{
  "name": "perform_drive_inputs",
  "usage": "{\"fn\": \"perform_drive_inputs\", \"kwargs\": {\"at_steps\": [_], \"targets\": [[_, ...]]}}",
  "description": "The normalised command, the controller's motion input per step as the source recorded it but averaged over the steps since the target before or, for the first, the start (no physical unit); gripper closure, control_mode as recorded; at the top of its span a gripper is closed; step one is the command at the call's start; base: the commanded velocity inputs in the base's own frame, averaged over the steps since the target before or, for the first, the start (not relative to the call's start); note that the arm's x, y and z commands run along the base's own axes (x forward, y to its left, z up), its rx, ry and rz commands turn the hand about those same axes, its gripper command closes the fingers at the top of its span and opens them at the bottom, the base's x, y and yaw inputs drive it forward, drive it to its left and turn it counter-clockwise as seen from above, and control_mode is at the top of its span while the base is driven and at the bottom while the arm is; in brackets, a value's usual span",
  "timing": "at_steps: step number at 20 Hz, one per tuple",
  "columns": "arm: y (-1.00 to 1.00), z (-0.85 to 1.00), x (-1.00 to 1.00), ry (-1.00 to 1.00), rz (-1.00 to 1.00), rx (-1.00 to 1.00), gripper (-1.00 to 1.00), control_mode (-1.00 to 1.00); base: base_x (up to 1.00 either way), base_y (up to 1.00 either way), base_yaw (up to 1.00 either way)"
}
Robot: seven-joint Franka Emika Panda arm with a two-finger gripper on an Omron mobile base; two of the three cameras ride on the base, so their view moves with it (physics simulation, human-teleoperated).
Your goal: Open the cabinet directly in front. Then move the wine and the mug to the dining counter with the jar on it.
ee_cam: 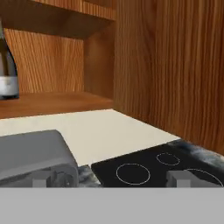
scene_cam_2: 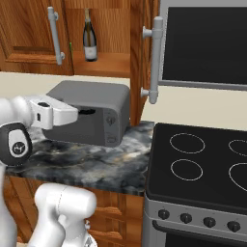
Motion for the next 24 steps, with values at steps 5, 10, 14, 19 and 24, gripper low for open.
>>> {"fn": "perform_drive_inputs", "kwargs": {"at_steps": [5, 10, 14, 19, 24], "targets": [[0.87, 0.16, -0.22, 0.00, 0.60, -0.04, -1.00, -1.00, 0.00, 0.00, 0.00], [0.85, 0.49, -0.04, -0.07, 0.30, 0.00, -1.00, -1.00, 0.00, 0.00, 0.00], [0.55, 0.74, 0.00, -0.18, 0.12, 0.00, -1.00, -1.00, 0.00, 0.00, 0.00], [0.40, 0.67, 0.22, -0.14, 0.05, 0.00, -1.00, -1.00, 0.00, 0.00, 0.00], [0.11, 0.50, 0.47, -0.04, 0.01, 0.00, -1.00, -1.00, 0.00, 0.00, 0.00]]}}
